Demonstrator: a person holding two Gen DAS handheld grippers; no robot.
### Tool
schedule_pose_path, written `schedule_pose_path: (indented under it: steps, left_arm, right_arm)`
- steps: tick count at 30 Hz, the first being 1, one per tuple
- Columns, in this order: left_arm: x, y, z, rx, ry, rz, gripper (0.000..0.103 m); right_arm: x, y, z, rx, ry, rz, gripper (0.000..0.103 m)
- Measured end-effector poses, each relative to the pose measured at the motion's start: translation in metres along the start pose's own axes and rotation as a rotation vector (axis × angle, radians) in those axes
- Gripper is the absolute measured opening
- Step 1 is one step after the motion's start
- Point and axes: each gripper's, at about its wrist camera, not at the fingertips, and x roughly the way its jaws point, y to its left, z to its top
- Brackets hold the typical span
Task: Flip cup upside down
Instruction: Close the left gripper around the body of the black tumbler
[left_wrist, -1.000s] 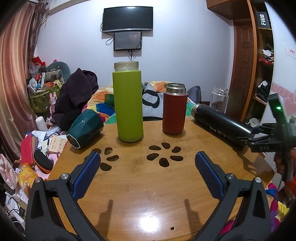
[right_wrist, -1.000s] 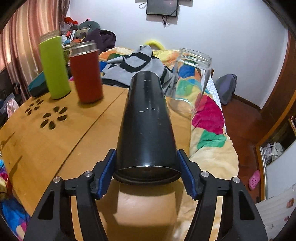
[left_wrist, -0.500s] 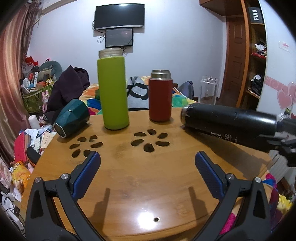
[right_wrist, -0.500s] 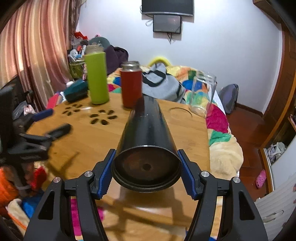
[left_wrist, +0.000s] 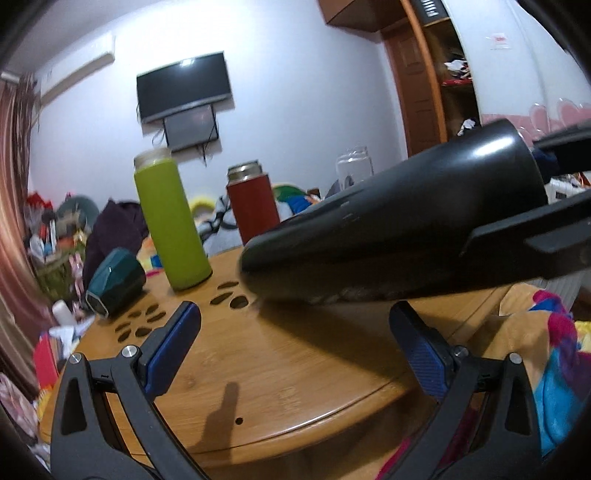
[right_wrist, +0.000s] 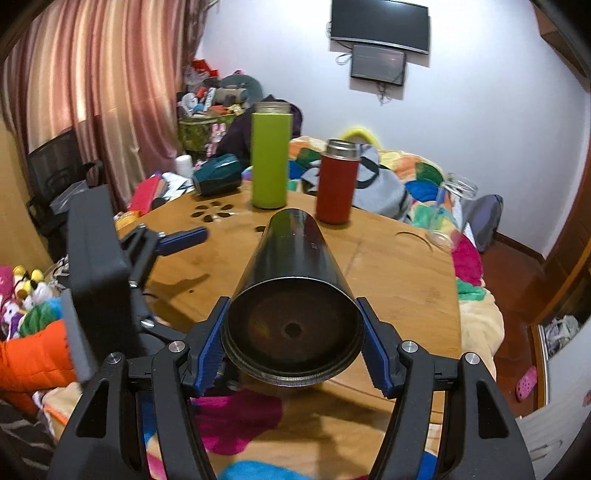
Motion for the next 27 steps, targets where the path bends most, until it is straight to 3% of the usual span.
schedule_pose_path:
  steps: [11, 19, 27]
  left_arm:
    - [-0.011, -0.004, 0.002, 0.022, -0.094, -0.043, 0.103]
    - [-0.017, -0.015, 0.010, 0.051, -0.167, -0.092, 0.103]
    - [-0.021, -0.021, 0.010, 0.086, -0.215, -0.062, 0.101]
  right_arm:
    - [-0.008, 0.022, -0.004, -0.100, 0.025, 0.064, 0.062]
    - [-0.022, 0.024, -0.001, -0.142, 0.038, 0.048, 0.063]
    - [-0.033, 0.018, -0.007, -0.126, 0.046, 0.092, 0.063]
